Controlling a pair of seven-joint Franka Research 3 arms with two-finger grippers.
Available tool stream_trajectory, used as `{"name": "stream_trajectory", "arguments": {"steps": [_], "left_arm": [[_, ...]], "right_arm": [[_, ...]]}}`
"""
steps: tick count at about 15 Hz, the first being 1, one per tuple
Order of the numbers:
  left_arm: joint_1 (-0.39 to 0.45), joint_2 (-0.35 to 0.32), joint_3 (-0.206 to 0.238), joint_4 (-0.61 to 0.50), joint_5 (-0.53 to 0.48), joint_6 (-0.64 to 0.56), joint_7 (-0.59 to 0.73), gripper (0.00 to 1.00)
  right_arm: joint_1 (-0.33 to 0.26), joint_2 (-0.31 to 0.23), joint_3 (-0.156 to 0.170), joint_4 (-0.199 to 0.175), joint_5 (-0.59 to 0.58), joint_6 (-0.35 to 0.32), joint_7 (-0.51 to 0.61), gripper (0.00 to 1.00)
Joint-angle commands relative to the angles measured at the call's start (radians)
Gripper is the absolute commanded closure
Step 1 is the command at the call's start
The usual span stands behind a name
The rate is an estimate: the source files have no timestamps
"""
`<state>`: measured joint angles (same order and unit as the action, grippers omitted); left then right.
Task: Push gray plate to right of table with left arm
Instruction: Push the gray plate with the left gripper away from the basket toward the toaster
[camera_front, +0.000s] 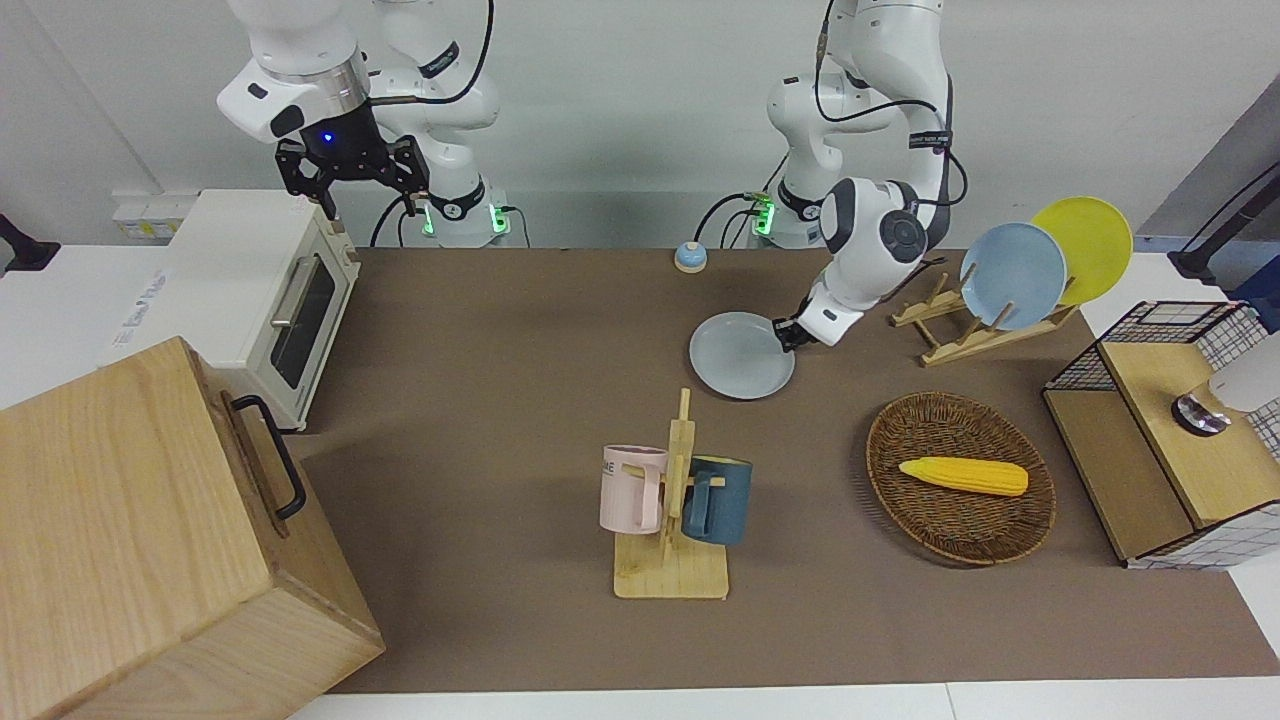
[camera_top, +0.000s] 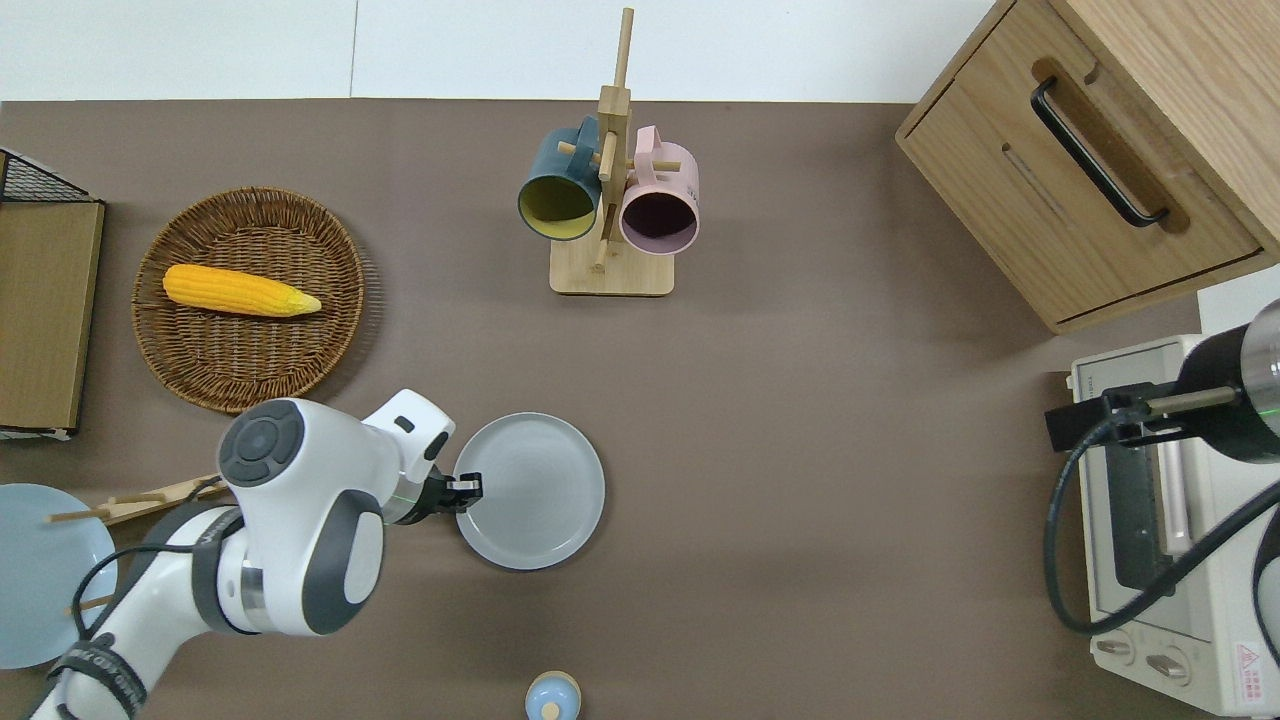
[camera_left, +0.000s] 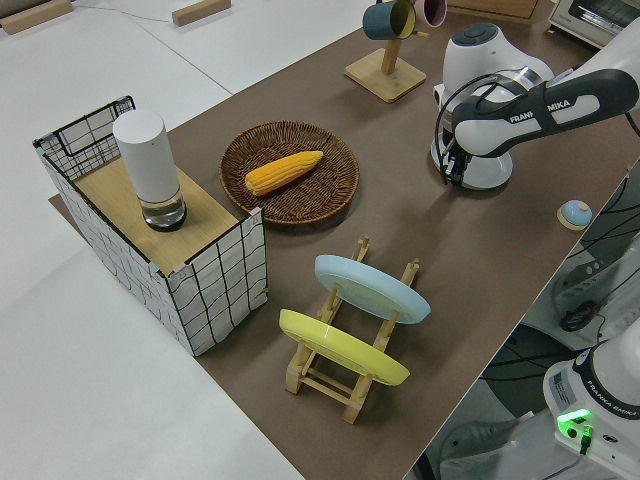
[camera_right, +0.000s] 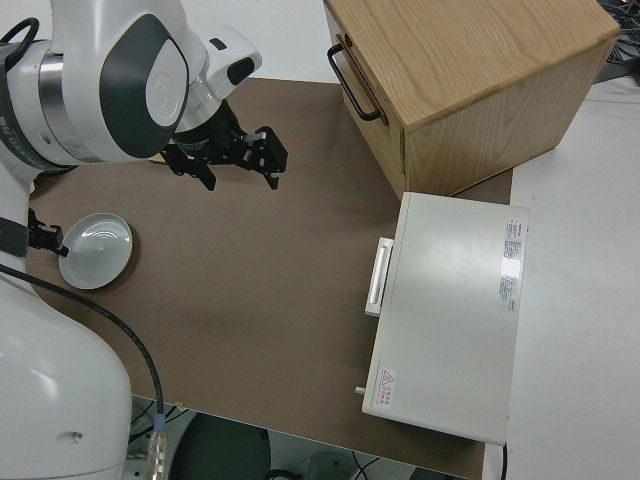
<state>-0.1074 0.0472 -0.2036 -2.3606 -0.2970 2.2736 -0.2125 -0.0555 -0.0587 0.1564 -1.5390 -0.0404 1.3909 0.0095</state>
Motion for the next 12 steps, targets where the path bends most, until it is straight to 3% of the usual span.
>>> {"name": "stream_trajectory", "arguments": {"steps": [1, 7, 12], "left_arm": [[-0.138, 0.060, 0.009, 0.023, -0.068, 0.089, -0.102, 1.00], [-0.270, 0.118, -0.002, 0.090, -0.100, 0.165, -0.232, 1.00], [-0.281, 0.186, -0.085, 0.191, -0.133, 0.193, -0.298, 1.00]], "right_arm": [[-0.001, -0.010, 0.000, -0.004, 0.002, -0.004, -0.008, 0.005], [-0.001, -0.010, 0.000, -0.004, 0.002, -0.004, -0.008, 0.005], [-0.001, -0.010, 0.000, -0.004, 0.002, -0.004, -0.008, 0.005]]}}
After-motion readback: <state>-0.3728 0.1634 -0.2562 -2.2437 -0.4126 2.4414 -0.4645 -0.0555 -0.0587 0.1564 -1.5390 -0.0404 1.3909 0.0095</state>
